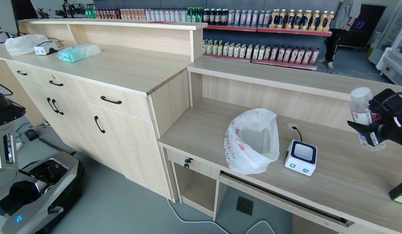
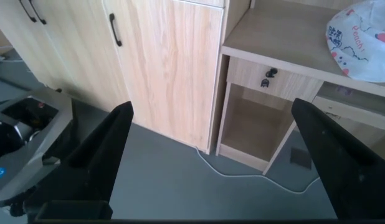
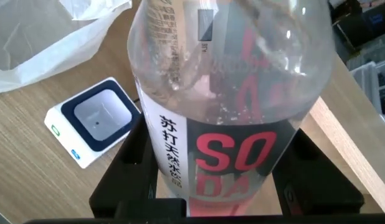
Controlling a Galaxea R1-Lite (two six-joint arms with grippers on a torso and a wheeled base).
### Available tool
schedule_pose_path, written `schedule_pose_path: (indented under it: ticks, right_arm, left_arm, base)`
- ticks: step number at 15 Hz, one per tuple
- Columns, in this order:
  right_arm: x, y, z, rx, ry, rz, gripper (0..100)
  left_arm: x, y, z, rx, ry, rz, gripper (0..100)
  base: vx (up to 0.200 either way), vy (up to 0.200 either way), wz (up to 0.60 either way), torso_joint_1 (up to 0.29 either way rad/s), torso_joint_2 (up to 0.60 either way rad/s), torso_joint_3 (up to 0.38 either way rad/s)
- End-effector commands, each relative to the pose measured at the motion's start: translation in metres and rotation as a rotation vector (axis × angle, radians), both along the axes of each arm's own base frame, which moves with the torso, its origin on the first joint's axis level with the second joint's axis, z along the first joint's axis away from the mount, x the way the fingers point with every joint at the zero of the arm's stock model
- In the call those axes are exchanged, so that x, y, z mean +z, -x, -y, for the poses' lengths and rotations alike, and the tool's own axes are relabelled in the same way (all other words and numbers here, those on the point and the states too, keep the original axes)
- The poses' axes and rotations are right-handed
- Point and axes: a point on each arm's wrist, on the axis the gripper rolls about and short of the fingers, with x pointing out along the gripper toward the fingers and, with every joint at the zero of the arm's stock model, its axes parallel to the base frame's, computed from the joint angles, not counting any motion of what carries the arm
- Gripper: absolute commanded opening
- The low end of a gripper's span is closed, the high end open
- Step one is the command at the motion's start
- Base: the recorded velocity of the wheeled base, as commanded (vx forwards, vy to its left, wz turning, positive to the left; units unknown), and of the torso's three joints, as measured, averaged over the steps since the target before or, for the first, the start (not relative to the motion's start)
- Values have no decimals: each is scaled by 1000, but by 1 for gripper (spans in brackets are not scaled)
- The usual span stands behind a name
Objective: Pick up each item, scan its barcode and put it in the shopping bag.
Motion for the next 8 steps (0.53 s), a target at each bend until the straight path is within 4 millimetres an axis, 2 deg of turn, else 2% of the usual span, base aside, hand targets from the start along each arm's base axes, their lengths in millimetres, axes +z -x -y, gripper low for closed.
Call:
schedule_pose_path:
  ticks: [1, 8]
  right_arm:
    - [-13, -25, -3, 40, 19, -22, 0]
    - [-40, -64, -10, 156, 32, 74, 0]
  left_arm:
    - [0, 0, 0, 0, 0, -1, 100]
    - [0, 0, 0, 0, 0, -1, 100]
  base:
    - [0, 0, 0, 0, 0, 0]
    - [0, 0, 0, 0, 0, 0]
